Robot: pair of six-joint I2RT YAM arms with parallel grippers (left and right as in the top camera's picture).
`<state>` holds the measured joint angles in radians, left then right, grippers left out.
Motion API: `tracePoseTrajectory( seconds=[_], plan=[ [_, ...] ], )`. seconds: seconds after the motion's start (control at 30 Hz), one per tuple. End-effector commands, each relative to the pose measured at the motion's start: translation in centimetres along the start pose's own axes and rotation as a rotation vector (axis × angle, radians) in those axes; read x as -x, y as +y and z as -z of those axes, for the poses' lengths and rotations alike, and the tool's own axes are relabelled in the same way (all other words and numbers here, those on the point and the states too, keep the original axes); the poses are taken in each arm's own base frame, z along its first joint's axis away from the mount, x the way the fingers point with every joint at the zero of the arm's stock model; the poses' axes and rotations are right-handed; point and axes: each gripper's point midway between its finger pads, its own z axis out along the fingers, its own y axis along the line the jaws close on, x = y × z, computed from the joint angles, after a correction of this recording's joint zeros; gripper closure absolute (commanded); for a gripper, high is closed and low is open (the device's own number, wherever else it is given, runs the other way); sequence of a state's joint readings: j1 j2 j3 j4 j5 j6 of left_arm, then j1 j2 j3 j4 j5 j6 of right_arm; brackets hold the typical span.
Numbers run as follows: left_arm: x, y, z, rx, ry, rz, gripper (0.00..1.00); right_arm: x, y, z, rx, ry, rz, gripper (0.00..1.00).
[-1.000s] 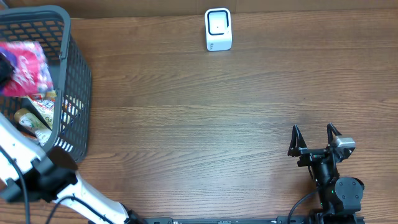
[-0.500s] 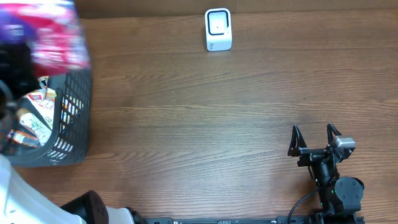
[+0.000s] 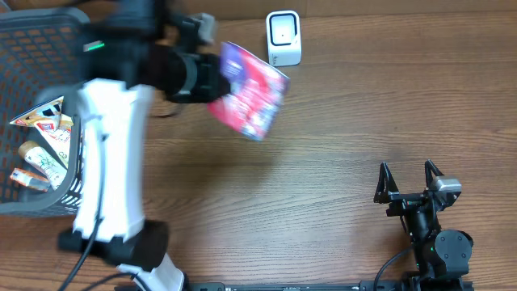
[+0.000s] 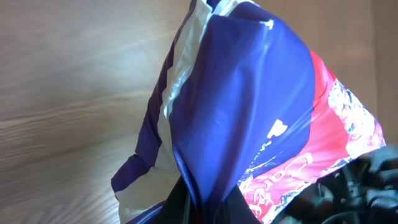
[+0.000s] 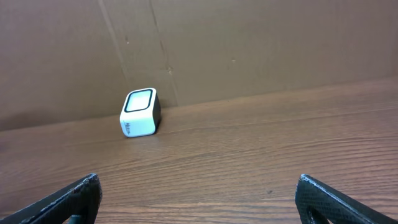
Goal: Scan the item barcode
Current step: 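Carry the red pack to the white scanner and release it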
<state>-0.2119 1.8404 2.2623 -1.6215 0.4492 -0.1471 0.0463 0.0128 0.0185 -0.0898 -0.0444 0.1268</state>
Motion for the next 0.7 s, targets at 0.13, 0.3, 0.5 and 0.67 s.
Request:
tracePoseTrajectory(
  seconds=[0.13, 0.3, 0.5, 0.67],
  plan=[
    [-2.7, -2.3, -14.4, -0.023, 0.296, -0.088, 0.96, -0.1, -0.3, 0.0, -0.011, -0.009, 0.005, 0.0],
    [-4.0, -1.0, -20.7, 0.04, 0.402, -0.081, 0.95, -0.1, -0.2, 0.0, -0.011, -0.009, 0.005, 0.0],
    [-3.8, 2.0, -22.4, 0.143, 0.418, -0.045, 0.73, 0.0, -0.3, 0.0, -0.011, -0.01, 0.005, 0.0],
    [-1.1, 2.2, -19.5, 0.132, 0.347, -0.02, 0.0, -0.1, -0.3, 0.0, -0.011, -0.009, 0.005, 0.0]
  ],
)
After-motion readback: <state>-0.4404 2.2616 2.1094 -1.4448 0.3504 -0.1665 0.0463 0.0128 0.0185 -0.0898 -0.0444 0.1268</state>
